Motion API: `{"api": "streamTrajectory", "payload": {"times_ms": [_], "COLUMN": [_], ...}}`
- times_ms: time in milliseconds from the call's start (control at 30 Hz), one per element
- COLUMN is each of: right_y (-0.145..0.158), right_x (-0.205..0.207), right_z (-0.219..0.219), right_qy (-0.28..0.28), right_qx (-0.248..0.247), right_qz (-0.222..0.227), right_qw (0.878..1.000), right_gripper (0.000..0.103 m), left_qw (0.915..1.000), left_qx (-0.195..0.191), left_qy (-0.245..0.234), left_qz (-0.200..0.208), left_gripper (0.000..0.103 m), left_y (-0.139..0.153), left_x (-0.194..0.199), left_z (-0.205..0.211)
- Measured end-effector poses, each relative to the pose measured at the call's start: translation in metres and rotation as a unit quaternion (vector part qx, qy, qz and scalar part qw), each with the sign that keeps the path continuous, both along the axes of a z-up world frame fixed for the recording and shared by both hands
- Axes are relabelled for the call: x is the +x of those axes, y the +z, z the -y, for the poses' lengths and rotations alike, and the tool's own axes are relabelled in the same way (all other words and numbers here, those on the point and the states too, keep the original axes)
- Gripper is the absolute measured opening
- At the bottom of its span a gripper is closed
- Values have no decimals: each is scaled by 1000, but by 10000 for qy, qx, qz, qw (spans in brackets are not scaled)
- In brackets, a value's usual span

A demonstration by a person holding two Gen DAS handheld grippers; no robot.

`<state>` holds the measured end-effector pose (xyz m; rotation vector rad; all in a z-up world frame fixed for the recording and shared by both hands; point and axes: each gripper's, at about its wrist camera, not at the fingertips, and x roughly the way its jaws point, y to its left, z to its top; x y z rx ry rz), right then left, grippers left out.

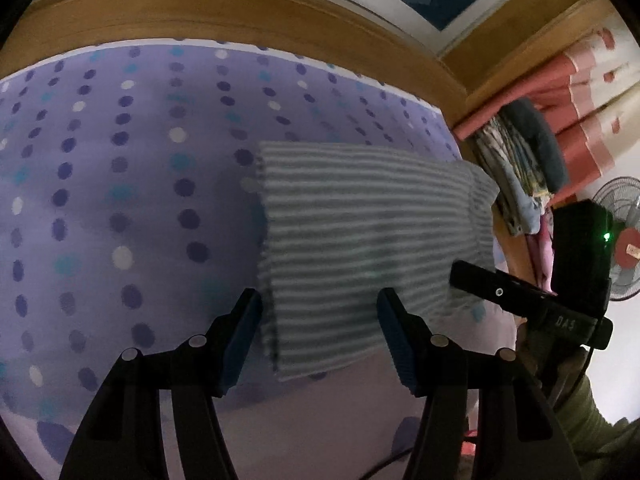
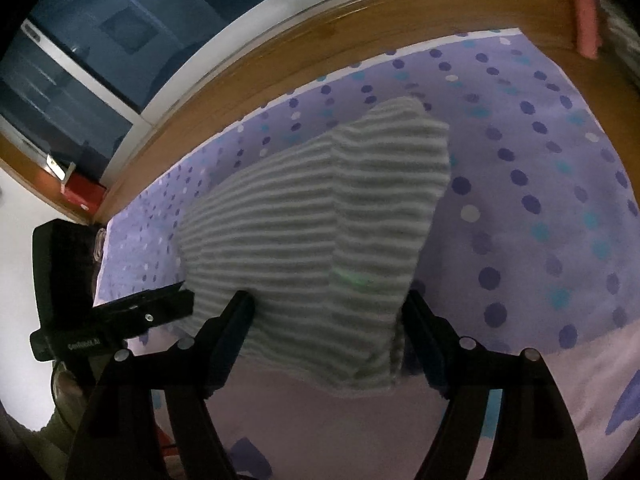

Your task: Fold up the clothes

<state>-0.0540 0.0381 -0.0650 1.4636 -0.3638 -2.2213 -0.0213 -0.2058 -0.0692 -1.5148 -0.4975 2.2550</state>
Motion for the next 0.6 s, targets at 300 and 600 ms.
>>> {"api": "streamTrajectory", "payload": {"times_ms": [300,600], "right_y": [-9,-8], "right_x": [-6,-7], "right_z": [-1,1], "right_qy": [186,277], "right_qx": [-140,-237], "right_qz": [-152,-88], "right_qw": [9996,9993], "right_gripper": [78,78], "left_qw": [9996,9996], "left_qx": [145,-11], "left_qy": [108,201], "left_qz": [229,196], "left_gripper": [66,68], "left_y": [-5,-8], "left_x": [-11,-6], "left_z": [-2,-1]}}
